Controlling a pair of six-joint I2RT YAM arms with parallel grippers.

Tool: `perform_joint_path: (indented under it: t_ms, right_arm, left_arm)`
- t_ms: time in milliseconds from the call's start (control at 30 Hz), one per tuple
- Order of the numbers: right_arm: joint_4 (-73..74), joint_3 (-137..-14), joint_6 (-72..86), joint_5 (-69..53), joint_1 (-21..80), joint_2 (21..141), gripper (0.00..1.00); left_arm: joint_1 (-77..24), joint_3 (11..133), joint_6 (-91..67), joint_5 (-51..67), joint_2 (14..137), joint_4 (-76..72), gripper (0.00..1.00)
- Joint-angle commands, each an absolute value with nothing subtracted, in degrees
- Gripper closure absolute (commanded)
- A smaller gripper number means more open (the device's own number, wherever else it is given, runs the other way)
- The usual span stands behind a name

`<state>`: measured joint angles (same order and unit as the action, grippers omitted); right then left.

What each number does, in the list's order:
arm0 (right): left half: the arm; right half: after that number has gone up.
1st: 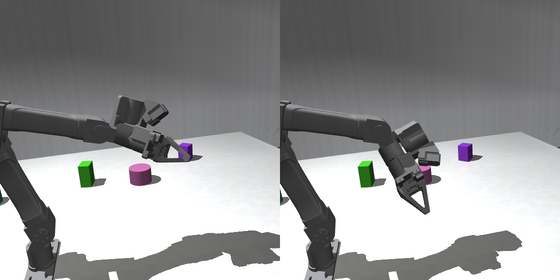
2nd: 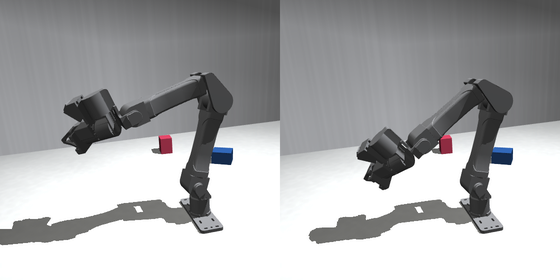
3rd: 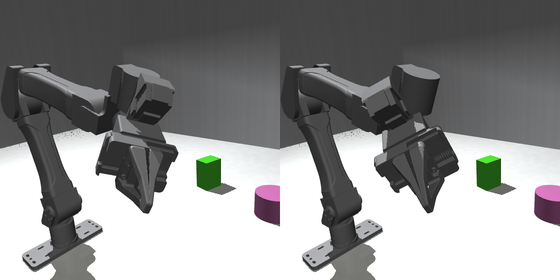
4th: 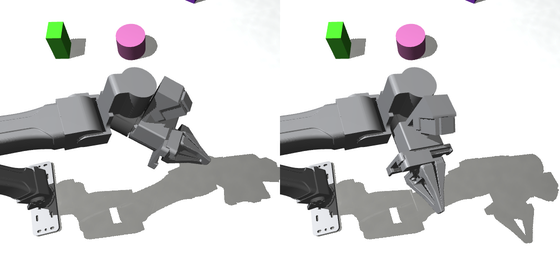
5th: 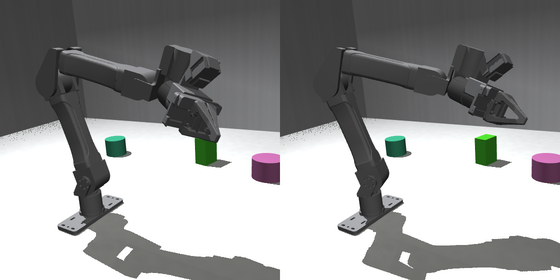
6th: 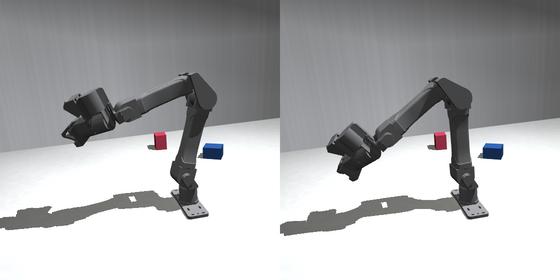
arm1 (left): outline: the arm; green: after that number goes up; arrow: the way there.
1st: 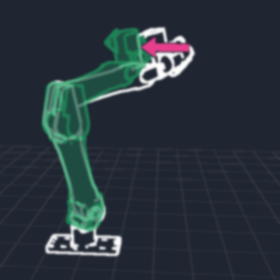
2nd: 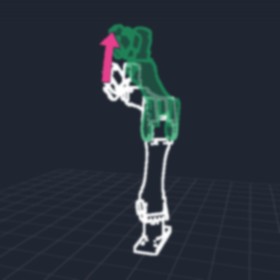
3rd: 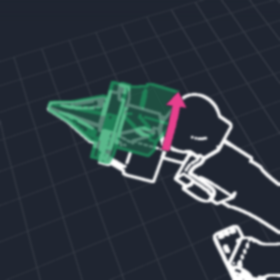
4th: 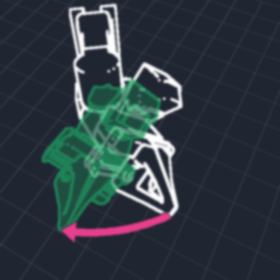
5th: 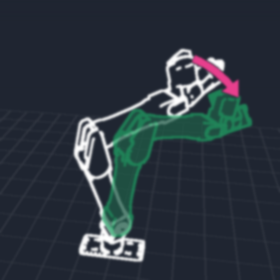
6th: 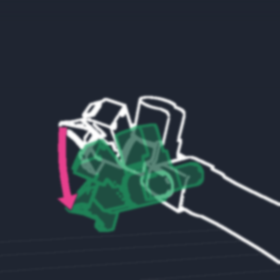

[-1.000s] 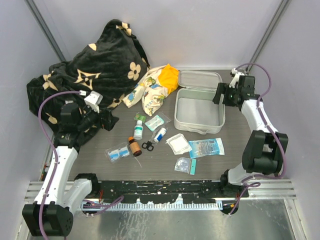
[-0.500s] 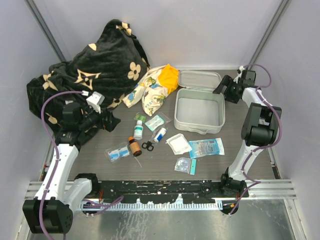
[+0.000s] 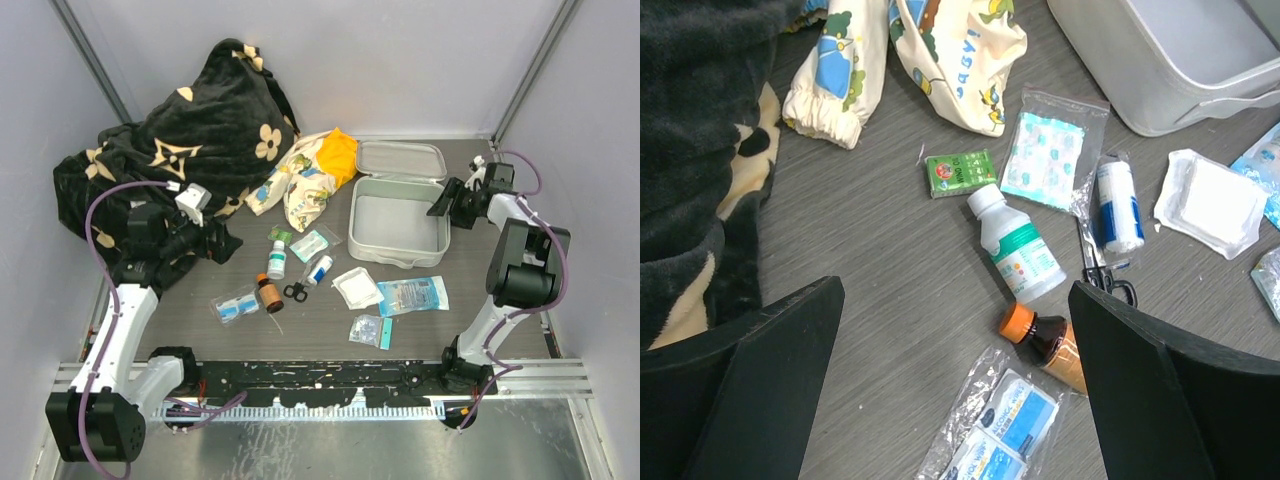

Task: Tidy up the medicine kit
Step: Move the medicine box to the center of the board.

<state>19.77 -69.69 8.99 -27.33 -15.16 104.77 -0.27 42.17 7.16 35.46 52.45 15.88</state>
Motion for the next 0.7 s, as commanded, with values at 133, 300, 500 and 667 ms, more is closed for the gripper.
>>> perform_joint_path:
  t_ms: [133, 300, 500, 667]
  right_arm:
    - [16.6, -60.7, 12.4, -32.5, -15.2, 94.6, 0.44]
    - [10.1, -54.2, 16.7, -39.5, -15.1, 91.3, 0.44]
    - [9.8, -53.5, 13.7, -38.4, -15.2, 87.1, 0.32]
    - [9.9, -53.6, 10.2, -35.1, -15.3, 81.9, 0.27]
  left_arm:
    - [-6.1, 44.5, 14.8, 32.5, 57.1, 18.5, 0.0]
    - [-12.5, 44.9, 23.9, 28.3, 60.6, 26.2, 0.01]
    - [-13.4, 47.5, 36.6, 31.7, 63.8, 40.2, 0.02]
    - [-14.2, 46.9, 45.0, 27.7, 65.5, 49.0, 0.02]
